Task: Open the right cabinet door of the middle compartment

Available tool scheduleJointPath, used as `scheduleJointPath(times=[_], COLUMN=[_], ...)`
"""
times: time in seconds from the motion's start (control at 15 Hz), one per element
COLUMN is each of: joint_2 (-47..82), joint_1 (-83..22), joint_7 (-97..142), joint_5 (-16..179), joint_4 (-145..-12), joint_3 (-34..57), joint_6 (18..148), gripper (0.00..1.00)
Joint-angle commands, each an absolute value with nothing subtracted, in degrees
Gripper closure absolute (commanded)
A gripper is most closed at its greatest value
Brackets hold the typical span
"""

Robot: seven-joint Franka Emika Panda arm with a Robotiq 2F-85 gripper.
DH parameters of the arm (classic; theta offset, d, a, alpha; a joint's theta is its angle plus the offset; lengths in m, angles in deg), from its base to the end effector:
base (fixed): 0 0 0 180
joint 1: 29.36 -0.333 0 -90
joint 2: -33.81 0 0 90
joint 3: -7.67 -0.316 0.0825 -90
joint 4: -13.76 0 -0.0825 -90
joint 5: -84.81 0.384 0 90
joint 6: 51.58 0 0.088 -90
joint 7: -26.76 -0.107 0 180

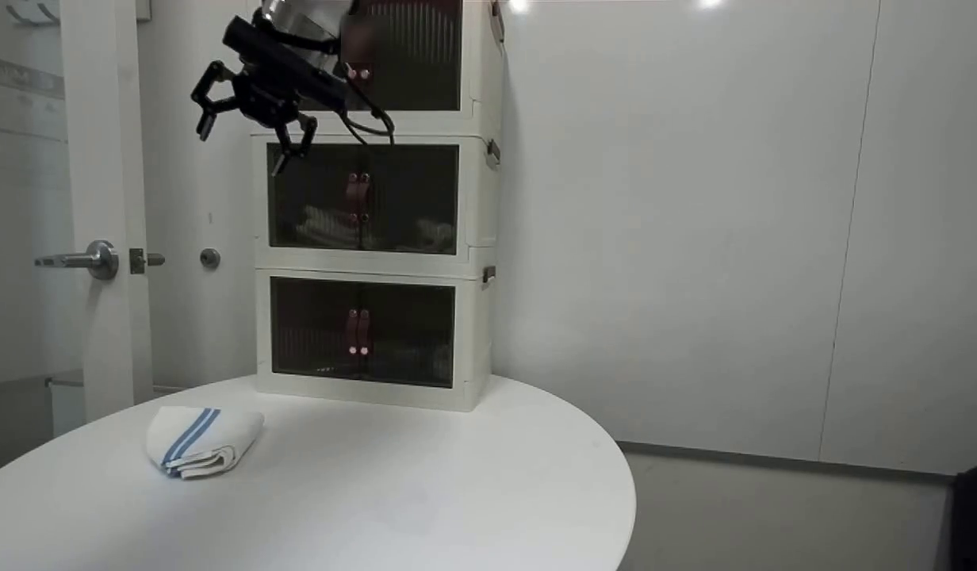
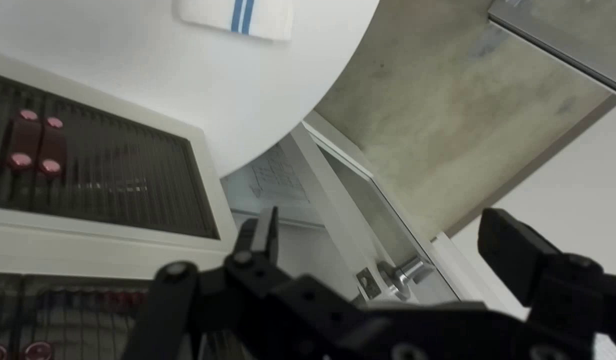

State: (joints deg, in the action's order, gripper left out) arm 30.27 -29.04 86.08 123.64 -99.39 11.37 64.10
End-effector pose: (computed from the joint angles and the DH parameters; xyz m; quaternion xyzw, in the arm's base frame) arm 0.5750 -0.0032 0.4474 -0.9040 -0.3081 -0.1488 0.2565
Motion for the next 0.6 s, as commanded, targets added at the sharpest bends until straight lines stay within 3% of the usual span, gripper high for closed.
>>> scheduleJointPath(times=[0.0, 0.53], joint_2=[26.2, 22.2], joint_1=[-25.8, -22.7], joint_7=[98.1, 109.1], joint_5=[133.5, 143.0], joint_4=[-95.6, -93.5], joint_3=[10.9, 11.1], joint_6=[62.9, 62.0], gripper=[0.00, 0.00])
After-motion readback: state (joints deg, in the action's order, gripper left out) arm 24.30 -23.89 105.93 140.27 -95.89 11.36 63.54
